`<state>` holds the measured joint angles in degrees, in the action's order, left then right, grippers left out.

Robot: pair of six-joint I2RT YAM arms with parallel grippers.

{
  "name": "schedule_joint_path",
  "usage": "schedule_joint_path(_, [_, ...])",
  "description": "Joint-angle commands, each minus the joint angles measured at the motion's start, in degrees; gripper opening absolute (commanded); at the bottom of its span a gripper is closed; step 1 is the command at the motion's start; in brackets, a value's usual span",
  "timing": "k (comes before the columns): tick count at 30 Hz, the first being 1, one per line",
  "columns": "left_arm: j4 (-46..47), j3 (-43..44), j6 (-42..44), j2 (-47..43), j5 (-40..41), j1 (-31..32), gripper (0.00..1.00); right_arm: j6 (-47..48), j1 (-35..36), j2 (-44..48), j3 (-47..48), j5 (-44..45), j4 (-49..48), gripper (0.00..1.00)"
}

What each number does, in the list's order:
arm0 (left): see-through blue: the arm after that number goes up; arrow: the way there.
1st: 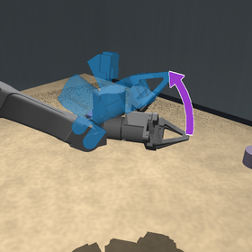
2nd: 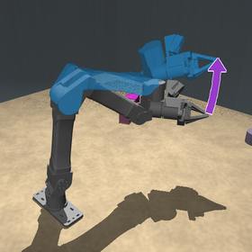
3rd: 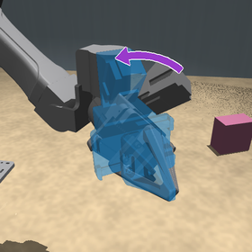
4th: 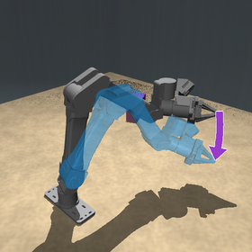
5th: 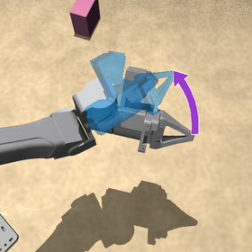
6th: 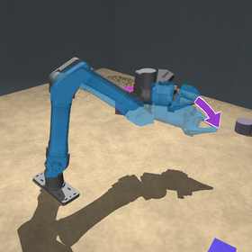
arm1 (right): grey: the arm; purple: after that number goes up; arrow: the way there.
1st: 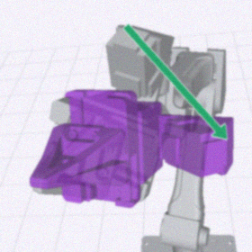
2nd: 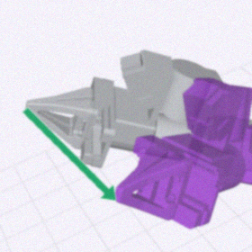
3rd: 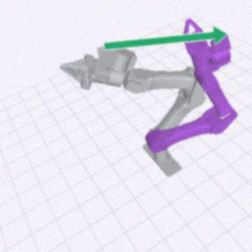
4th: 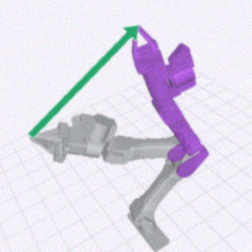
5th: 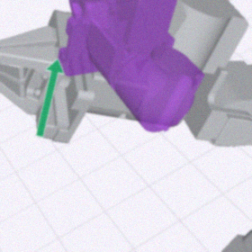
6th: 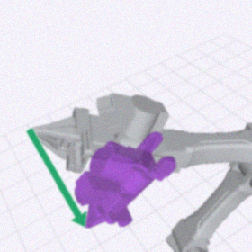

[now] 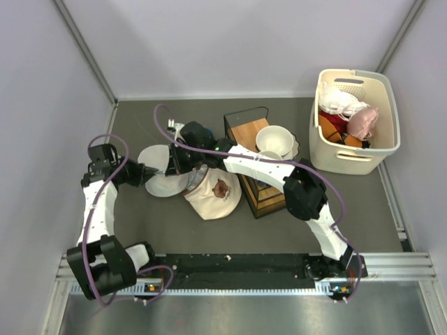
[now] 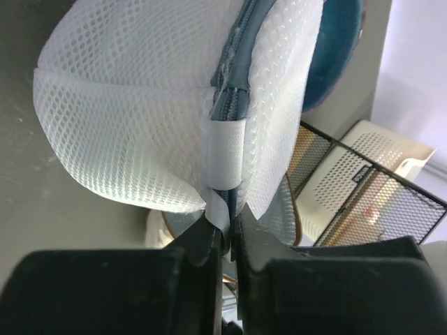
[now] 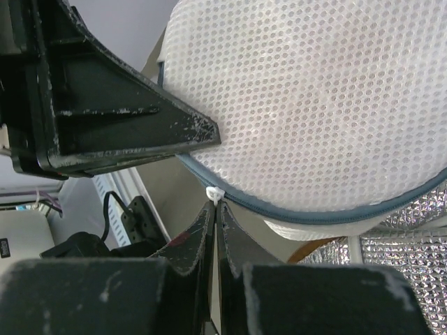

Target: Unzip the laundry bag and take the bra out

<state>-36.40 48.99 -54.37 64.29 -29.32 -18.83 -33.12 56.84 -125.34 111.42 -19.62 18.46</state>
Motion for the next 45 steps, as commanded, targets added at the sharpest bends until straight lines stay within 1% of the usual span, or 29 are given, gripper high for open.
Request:
schedule_joint_path(1, [0.64, 4.09, 0.66, 0.83, 2.68, -0.33, 0.00, 1.74, 0.20, 1.67, -1.11, 0.98, -2.29, 0.00])
schedule_joint_path(7, [-3.06, 7.87, 3.56, 1.10, 3.48, -2.17, 0.00, 5.08, -0.94, 5.80, -6.37, 3.53, -1.50, 0.00])
schedule_joint_path(11, [-3.94, 9.89, 5.85, 1.28, 1.90, -3.93, 0.00, 6.58, -2.43, 8.61, -9.45, 4.76, -1.14, 0.00])
schedule_joint_path(16, [-3.85, 12.18, 9.63, 2.68, -0.74, -6.39, 0.00, 9.83, -2.61, 13.79, -12.71, 6.00, -0.88, 0.00])
schedule_joint_path(19, [-3.68, 14.28, 12.17, 5.31, -2.31, -6.57, 0.00, 10.62, -2.17, 15.82, -12.80, 3.89, -0.97, 0.00])
schedule_joint_path(22, [-2.54, 16.13, 12.97, 9.00, -3.63, -6.57, 0.00, 11.15, -0.68, 16.79, -11.67, 2.23, -0.97, 0.00])
schedule_joint_path(26, [-0.17, 17.19, 12.62, 13.31, -4.60, -6.66, 0.00, 10.28, 1.08, 14.44, -8.59, -0.59, -1.49, 0.00])
schedule_joint_path(28, [0.37, 17.63, 13.06, 15.51, -4.34, -6.57, 0.13, 9.40, 1.61, 12.67, -6.49, -2.00, -1.49, 0.00])
schedule_joint_path(30, [0.28, 17.80, 13.59, 16.91, -5.48, -6.57, 0.29, 8.70, 1.78, 9.78, -5.25, -2.09, -1.67, 0.00])
schedule_joint_path(31, [0.28, 17.72, 14.02, 17.09, -6.01, -6.57, 0.40, 8.34, 1.78, 8.89, -4.03, -2.09, -1.58, 0.00])
schedule_joint_path(33, [0.02, 17.45, 14.38, 16.05, -6.36, -6.57, 0.52, 7.73, 1.78, 6.35, -3.05, -2.09, -1.58, 0.00])
schedule_joint_path(34, [-1.03, 17.54, 14.99, 15.34, -6.01, -6.57, 0.61, 7.38, 1.78, 5.64, -2.26, -2.53, -1.58, 0.00])
schedule_joint_path(35, [-1.47, 17.45, 15.34, 13.51, -5.75, -6.66, 0.76, 7.20, 1.70, 5.20, -1.99, -2.53, -1.50, 0.00])
schedule_joint_path(36, [-2.26, 17.54, 15.61, 12.53, -4.88, -6.57, 0.82, 6.94, 1.78, 4.67, -1.82, -2.62, -1.58, 0.00])
schedule_joint_path(37, [-3.92, 17.45, 15.96, 11.31, -4.61, -6.57, 0.87, 6.76, 1.70, 4.58, -1.82, -2.62, -1.58, 0.00])
schedule_joint_path(38, [-4.37, 16.84, 15.96, 8.86, -4.60, -6.66, 0.93, 6.84, 1.78, 4.66, -1.90, -2.53, -1.50, 0.00])
schedule_joint_path(42, [-6.13, 13.24, 15.44, 2.43, -4.52, -6.57, 0.94, 6.67, 1.61, 5.01, -3.31, -2.09, -1.58, 0.00])
schedule_joint_path(44, [-6.49, 9.21, 13.42, -1.08, -4.95, -6.57, 0.93, 6.84, 1.61, 5.54, -3.57, -2.00, -1.67, 0.00])
schedule_joint_path(45, [-5.53, 7.45, 12.37, -2.32, -5.74, -6.66, 0.91, 6.84, 1.52, 5.63, -3.83, -1.92, -1.67, 0.00])
